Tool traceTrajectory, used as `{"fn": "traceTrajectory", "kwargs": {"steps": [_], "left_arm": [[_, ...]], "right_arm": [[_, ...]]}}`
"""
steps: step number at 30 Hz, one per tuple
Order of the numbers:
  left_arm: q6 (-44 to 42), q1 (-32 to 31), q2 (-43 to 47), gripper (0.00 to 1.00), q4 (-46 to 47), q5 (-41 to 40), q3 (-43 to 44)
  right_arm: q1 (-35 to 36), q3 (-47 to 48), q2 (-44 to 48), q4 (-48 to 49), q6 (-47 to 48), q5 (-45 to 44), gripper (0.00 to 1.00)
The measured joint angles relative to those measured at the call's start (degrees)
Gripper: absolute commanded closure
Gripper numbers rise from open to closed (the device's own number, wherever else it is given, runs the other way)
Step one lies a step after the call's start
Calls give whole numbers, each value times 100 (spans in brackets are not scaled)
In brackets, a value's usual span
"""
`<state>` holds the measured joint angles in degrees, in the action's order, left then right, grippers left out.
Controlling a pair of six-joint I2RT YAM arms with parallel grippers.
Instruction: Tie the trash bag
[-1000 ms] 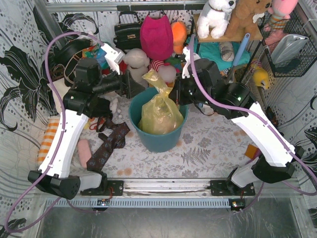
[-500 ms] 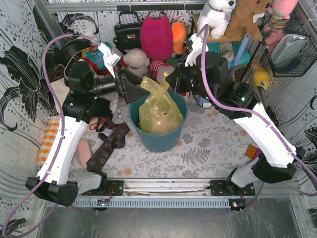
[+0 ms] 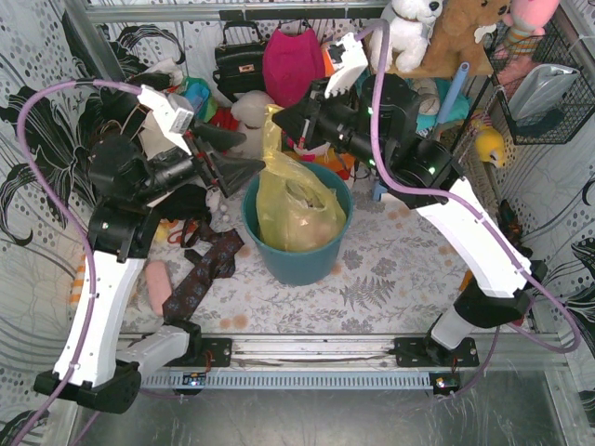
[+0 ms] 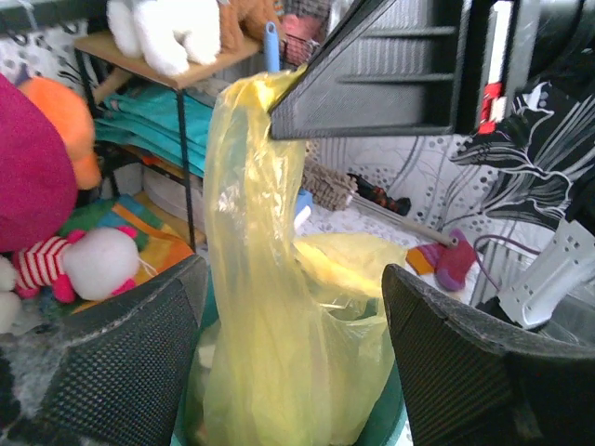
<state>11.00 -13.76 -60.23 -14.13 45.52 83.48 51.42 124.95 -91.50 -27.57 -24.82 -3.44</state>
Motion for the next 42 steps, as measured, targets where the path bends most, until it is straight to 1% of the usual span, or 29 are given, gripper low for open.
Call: {"fn": "traceTrajectory", "kwargs": {"steps": [4, 10, 15, 19, 24, 30, 33, 34, 39, 42], "left_arm": [[-24, 0, 164, 14, 7, -310, 125], [-7, 0, 35, 15, 59, -332, 177], [-59, 0, -98, 14, 2, -568, 177], [-240, 0, 48, 12, 17, -682, 175], [-319, 0, 168, 12, 426, 74, 160], [2, 0, -17, 15, 1211, 1010, 85], [219, 0, -168, 20, 1543, 1279, -13], [289, 0, -208, 24, 1648, 1353, -63], [754, 0, -339, 50, 2225, 1598, -332], [918, 0, -328, 62, 2444, 1670, -455]], "right_arm": [[0, 247, -267, 127, -2, 476, 100], [2, 245, -358, 212, -24, 1213, 100], [0, 138, -315, 304, -26, 1491, 100], [0, -55, -227, 319, -22, 1659, 100], [0, -179, -131, 326, 0, 1985, 100], [0, -533, 170, 525, 0, 2299, 100], [0, -542, 212, 678, -2, 2433, 100], [0, -540, 219, 715, -2, 2472, 100], [0, -540, 221, 835, -4, 2562, 100], [0, -538, 221, 839, -4, 2544, 100]]}}
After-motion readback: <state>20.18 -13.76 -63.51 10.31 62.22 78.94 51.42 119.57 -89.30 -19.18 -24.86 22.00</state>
